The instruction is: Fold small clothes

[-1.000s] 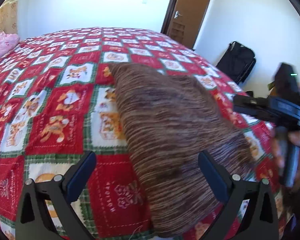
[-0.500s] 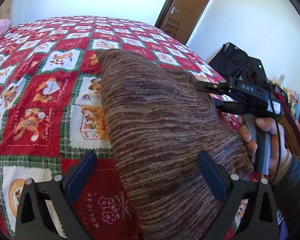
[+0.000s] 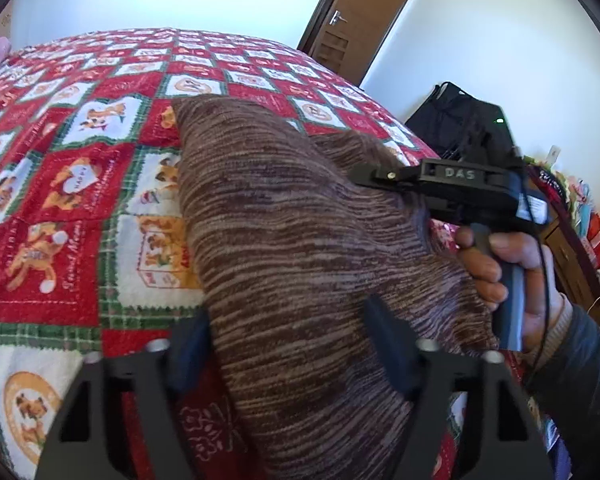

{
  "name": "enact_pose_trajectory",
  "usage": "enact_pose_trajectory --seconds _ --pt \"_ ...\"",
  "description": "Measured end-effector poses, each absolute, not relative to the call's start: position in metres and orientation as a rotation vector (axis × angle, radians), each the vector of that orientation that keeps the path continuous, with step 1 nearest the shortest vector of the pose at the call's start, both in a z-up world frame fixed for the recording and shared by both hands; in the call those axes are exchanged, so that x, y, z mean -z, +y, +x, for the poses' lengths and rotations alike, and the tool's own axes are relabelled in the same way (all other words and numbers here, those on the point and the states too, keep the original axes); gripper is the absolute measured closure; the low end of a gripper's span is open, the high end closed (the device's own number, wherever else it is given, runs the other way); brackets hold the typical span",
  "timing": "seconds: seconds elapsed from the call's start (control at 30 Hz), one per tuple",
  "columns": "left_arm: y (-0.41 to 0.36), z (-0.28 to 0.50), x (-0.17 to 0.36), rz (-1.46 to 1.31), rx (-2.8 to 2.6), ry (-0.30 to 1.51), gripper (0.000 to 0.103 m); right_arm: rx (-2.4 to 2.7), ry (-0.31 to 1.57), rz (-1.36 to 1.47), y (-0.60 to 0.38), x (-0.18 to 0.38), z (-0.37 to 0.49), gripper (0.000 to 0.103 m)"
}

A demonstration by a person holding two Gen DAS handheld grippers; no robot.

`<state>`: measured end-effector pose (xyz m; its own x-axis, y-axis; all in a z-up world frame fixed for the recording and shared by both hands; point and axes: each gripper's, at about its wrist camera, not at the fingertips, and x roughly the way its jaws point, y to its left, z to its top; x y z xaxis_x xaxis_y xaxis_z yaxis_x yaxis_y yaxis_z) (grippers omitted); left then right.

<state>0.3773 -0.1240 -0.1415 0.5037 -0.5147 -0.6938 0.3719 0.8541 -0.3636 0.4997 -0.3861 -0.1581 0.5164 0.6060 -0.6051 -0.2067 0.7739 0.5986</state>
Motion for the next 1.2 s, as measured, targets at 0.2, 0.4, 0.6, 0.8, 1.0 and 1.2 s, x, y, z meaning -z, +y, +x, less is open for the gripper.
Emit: enact_pose_trajectory --seconds 0.2,0.4,0.6,0.8,1.0,1.2 --pt "-0.111 0.367 0.127 -0.198 0.519 0.871 0.071 -0.518 0.829 0.520 -0.380 0.138 0.475 0.082" --pt "-0.102 0.337 0.103 -0.158 0.511 0.806 0.072 -0.541 0.801 0.545 -0.372 0.123 0.450 0.082" --pt "-0.084 0.308 0.088 -0.138 0.474 0.781 0.072 -0.579 0.815 0.549 -0.348 0.114 0.429 0.082" --pt "-0.068 0.282 0.082 -0.122 0.428 0.767 0.072 -0.621 0.822 0.543 -0.318 0.109 0.409 0.082" --pt "-0.042 0.254 0.076 -0.141 0.389 0.748 0.072 -0.666 0.825 0.526 -0.287 0.103 0.389 0.082" --pt "-0.011 0.226 0.073 -0.172 0.343 0.731 0.072 -0.716 0.826 0.480 -0.248 0.095 0.371 0.082"
